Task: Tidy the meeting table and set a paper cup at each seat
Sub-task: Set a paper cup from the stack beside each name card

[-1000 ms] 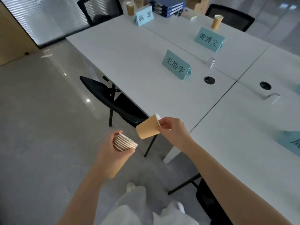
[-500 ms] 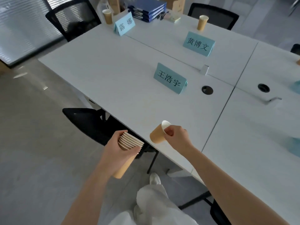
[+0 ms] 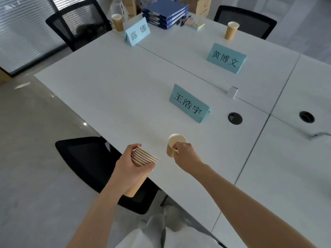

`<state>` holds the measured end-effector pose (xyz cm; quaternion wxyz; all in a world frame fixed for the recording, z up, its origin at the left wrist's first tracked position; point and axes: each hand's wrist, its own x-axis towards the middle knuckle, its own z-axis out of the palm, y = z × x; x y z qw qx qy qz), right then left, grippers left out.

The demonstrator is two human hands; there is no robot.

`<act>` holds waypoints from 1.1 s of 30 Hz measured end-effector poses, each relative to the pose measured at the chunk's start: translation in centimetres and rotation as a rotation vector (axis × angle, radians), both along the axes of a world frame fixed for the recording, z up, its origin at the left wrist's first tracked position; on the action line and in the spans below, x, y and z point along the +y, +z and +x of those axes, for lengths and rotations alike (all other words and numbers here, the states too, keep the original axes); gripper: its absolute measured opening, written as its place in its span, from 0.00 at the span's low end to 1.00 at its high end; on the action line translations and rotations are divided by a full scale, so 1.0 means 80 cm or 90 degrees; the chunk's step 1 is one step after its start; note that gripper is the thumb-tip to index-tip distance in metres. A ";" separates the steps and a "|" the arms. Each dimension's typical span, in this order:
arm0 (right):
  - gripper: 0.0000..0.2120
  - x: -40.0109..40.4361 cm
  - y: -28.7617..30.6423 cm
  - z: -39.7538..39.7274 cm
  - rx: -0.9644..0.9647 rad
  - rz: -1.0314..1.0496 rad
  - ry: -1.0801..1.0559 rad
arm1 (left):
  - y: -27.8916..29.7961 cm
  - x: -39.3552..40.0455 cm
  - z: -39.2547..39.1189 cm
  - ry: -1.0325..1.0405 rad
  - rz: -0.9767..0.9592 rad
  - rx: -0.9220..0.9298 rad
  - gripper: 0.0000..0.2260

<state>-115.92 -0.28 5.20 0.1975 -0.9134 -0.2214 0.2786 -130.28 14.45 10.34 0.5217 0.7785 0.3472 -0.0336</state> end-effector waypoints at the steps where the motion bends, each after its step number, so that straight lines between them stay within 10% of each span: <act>1: 0.16 0.002 -0.001 0.001 0.003 -0.002 0.008 | 0.000 0.001 0.003 0.001 0.000 0.002 0.28; 26: 0.10 0.057 0.060 -0.019 0.082 0.135 0.099 | -0.004 0.048 -0.024 0.071 -0.035 -0.005 0.29; 33: 0.10 0.162 0.090 -0.078 0.238 0.211 0.111 | 0.003 0.129 -0.082 0.309 -0.140 -0.075 0.25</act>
